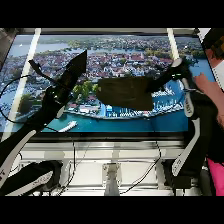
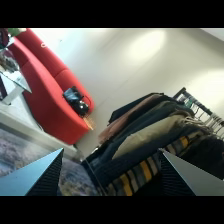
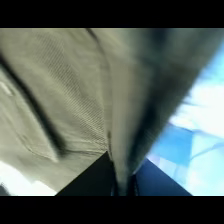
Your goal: Fold the clothes and pants, and hang the long-sleeved shirts on hangers.
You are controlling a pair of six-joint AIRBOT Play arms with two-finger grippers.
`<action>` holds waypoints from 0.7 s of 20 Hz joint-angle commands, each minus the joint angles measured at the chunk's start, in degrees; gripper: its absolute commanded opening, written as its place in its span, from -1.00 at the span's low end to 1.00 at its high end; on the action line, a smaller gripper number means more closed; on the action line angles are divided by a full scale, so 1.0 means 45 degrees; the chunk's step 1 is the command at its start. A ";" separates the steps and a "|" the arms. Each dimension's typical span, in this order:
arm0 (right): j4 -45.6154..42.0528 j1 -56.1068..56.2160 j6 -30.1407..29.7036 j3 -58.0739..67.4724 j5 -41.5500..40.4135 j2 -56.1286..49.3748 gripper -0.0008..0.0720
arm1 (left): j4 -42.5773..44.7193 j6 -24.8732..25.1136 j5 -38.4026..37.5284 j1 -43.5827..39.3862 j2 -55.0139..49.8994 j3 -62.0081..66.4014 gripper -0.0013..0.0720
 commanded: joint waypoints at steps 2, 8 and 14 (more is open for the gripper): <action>0.0287 -0.2764 0.0947 0.0019 -0.0986 0.1807 -0.96 | 0.0000 0.0005 0.0000 0.0000 0.0005 0.0005 0.83; 0.1928 -0.7339 0.1394 0.0612 -0.0962 0.4318 -0.96 | 0.0000 0.0005 0.0000 0.0000 0.0005 0.0005 0.83; 0.1156 -1.0064 0.2730 0.1107 0.0335 0.5829 -0.96 | 0.0000 0.0000 0.0000 0.0000 0.0005 0.0005 0.83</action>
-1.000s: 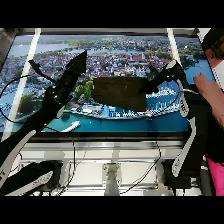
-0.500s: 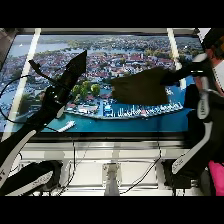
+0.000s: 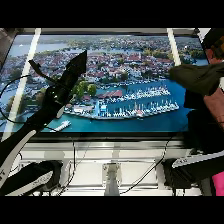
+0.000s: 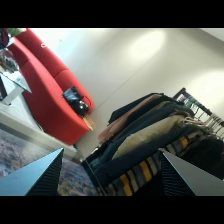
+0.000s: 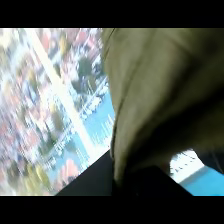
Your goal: Fold the clothes and pants, and hang the long-sleeved shirts on hangers.
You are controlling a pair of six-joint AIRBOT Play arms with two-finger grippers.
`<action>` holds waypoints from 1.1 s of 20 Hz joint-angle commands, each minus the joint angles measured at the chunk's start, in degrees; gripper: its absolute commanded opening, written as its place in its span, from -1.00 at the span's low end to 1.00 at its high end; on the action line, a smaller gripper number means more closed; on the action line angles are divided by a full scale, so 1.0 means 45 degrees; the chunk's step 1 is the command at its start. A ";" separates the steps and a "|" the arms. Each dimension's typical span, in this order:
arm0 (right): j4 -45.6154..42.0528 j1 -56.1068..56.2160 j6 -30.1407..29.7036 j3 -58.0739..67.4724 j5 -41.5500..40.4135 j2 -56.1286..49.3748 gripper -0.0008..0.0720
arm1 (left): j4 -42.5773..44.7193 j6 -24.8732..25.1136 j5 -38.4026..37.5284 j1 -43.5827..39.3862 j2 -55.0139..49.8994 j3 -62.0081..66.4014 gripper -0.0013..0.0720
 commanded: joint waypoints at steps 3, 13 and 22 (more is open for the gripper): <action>-0.2613 -0.2234 0.1792 0.0141 0.1117 0.1506 -0.96 | 0.0000 0.0000 0.0005 0.0000 0.0005 0.0005 0.83; -0.4959 -0.3113 0.2030 -0.0185 0.3235 0.1880 0.81 | 0.0005 0.0000 0.0005 0.0000 0.0005 0.0005 0.83; 1.1953 -0.2399 -0.2074 0.0112 0.0379 0.2089 -0.95 | 0.1146 0.1132 0.0141 0.0107 0.1642 0.0005 -0.86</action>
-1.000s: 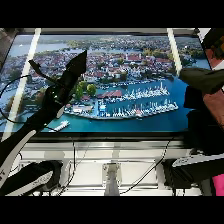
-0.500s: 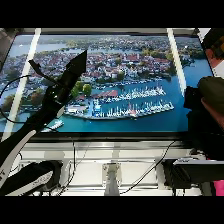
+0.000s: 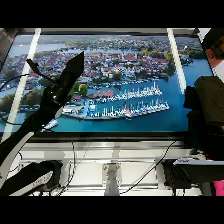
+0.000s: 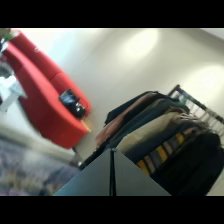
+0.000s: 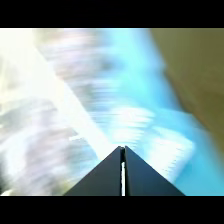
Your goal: Fold the clothes and pants, and hang the long-sleeved shirts on hangers.
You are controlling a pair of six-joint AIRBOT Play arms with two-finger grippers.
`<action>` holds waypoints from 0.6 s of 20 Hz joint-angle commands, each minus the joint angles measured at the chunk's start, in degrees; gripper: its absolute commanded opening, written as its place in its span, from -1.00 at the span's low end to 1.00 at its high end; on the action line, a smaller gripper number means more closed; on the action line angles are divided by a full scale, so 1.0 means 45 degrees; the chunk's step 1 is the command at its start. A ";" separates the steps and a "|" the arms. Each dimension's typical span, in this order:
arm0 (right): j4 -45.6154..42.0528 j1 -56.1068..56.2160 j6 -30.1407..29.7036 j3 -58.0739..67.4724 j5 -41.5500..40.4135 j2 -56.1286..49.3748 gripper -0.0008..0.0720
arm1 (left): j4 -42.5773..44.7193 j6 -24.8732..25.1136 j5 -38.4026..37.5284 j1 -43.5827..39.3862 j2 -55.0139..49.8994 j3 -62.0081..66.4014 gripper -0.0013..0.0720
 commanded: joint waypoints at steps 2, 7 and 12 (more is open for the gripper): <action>1.2449 0.1273 -0.3449 0.0612 -0.1180 0.0549 -0.95 | 0.0583 0.1355 -0.0223 0.0039 0.2385 0.0010 -0.86; 1.4848 0.2909 -0.3944 0.0855 -0.1846 0.2487 -0.95 | 0.0588 0.1768 -0.4376 0.0015 0.7033 0.0010 -0.86; 1.5096 0.3847 -0.3944 0.0850 -0.1953 0.3143 -0.94 | 0.0568 0.1957 -0.7553 0.0015 1.0705 0.0000 -0.86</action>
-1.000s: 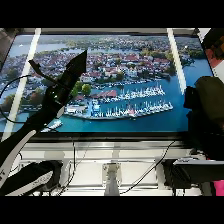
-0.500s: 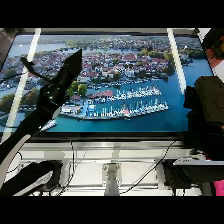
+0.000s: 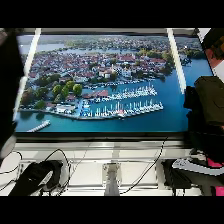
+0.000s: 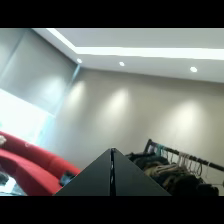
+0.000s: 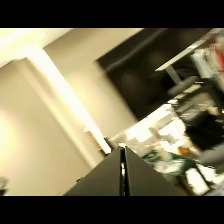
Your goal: Fold the clothes and pants, and hang the long-sleeved shirts on hangers.
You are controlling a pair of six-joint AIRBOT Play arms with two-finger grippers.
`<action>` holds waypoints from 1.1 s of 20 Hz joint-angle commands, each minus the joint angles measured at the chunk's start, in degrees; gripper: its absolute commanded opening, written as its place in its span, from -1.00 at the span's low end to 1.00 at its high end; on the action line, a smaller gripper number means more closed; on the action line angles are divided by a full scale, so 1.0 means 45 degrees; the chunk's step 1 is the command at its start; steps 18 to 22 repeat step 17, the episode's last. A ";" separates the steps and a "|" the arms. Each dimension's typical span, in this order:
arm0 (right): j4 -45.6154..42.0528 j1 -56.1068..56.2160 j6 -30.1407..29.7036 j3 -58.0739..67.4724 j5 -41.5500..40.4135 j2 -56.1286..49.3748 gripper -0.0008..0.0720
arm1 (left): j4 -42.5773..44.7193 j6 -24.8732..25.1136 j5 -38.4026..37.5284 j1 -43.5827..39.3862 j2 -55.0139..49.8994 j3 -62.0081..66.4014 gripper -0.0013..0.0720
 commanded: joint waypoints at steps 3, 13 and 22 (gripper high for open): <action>0.0680 0.0578 -0.0170 0.0015 -0.0204 0.0384 -0.94 | 0.0019 0.0175 -0.4036 -0.0010 0.3546 0.0005 -0.86; 0.0651 0.0578 -0.0170 0.0015 -0.0209 0.0384 -0.94 | 0.0019 0.0175 -0.4313 -0.0010 0.6033 0.0005 -0.86; 0.0651 0.0578 -0.0170 0.0015 -0.0209 0.0384 -0.94 | 0.0019 0.0175 -0.4318 -0.0010 0.6062 0.0005 -0.86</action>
